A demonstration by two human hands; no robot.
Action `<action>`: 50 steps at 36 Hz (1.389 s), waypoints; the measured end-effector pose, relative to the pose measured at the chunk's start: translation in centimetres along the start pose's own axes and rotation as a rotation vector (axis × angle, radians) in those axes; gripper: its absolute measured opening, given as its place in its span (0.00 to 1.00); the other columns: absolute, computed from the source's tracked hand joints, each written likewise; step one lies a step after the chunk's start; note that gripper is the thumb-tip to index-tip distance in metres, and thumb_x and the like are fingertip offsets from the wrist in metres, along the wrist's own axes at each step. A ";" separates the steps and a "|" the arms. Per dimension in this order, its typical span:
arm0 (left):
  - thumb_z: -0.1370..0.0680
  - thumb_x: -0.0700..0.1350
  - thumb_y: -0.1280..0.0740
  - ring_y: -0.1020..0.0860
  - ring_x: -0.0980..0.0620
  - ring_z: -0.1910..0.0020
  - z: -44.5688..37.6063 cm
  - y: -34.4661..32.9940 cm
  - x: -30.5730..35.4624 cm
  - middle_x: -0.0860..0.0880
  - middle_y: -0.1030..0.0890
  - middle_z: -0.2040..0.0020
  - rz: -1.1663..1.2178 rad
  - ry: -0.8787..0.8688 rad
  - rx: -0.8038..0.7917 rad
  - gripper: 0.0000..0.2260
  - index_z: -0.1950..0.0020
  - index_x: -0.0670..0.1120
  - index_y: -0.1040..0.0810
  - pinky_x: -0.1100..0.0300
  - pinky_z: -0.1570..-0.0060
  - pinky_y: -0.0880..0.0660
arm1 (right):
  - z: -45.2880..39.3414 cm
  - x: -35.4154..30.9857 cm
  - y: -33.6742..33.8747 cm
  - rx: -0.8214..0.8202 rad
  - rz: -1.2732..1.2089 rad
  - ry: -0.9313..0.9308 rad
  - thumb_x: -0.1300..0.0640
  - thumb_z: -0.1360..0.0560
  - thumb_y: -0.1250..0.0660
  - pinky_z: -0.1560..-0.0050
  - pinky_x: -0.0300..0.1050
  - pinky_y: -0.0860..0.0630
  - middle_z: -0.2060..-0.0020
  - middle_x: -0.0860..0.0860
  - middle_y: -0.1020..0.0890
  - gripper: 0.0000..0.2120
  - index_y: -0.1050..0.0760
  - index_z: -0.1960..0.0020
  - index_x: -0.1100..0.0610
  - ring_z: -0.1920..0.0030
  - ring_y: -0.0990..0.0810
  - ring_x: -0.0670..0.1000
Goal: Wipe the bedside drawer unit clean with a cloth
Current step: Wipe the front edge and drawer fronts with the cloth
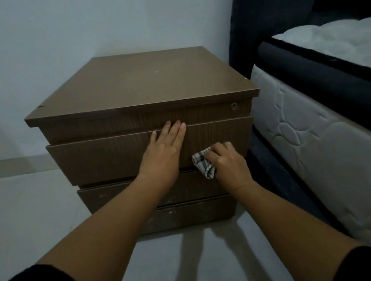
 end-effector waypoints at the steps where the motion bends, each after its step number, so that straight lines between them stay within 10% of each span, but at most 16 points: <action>1: 0.22 0.39 0.38 0.59 0.49 0.22 0.0 -0.1 0.1 0.48 0.59 0.21 -0.011 -0.002 -0.001 0.39 0.22 0.45 0.63 0.50 0.24 0.56 | 0.3 0.0 -0.6 -0.008 -0.006 -0.006 0.64 0.45 0.20 0.76 0.39 0.28 0.62 0.55 0.19 0.14 0.19 0.61 0.59 0.64 0.21 0.56; 12: 0.22 0.36 0.41 0.58 0.48 0.22 0.0 -0.4 -0.1 0.48 0.59 0.21 -0.060 -0.011 -0.027 0.38 0.22 0.44 0.63 0.49 0.23 0.56 | 2.0 0.4 -5.2 -0.291 -0.065 -0.140 0.63 0.22 0.42 0.48 0.48 0.28 0.40 0.54 0.27 0.17 0.27 0.35 0.57 0.42 0.29 0.56; 18: 0.23 0.36 0.39 0.55 0.49 0.21 -0.2 0.3 -0.5 0.49 0.55 0.20 -0.012 0.008 -0.049 0.37 0.21 0.45 0.59 0.50 0.24 0.54 | 1.0 0.2 0.4 -0.082 -0.060 -0.019 0.66 0.41 0.23 0.74 0.39 0.29 0.60 0.55 0.20 0.14 0.18 0.57 0.58 0.63 0.21 0.55; 23: 0.24 0.35 0.39 0.55 0.49 0.21 -0.3 1.3 -0.2 0.49 0.54 0.20 0.034 0.001 -0.055 0.37 0.21 0.47 0.58 0.48 0.24 0.54 | -0.6 2.6 5.7 0.103 0.004 -0.030 0.70 0.42 0.26 0.79 0.40 0.31 0.62 0.57 0.22 0.13 0.21 0.59 0.60 0.64 0.23 0.58; 50: 0.24 0.35 0.37 0.58 0.47 0.22 -1.9 -0.4 2.8 0.47 0.57 0.21 -0.002 -0.064 0.026 0.40 0.22 0.44 0.63 0.50 0.24 0.57 | 3.3 6.6 -2.4 -0.055 -0.049 -0.259 0.70 0.43 0.24 0.75 0.39 0.37 0.66 0.57 0.24 0.10 0.21 0.64 0.62 0.67 0.24 0.58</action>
Point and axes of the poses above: each hand's wrist, its own z-axis away from the middle knuckle, its own y-axis out of the back of the hand, x = y × z, the point moved 8 cm from there along -z, towards the middle knuckle
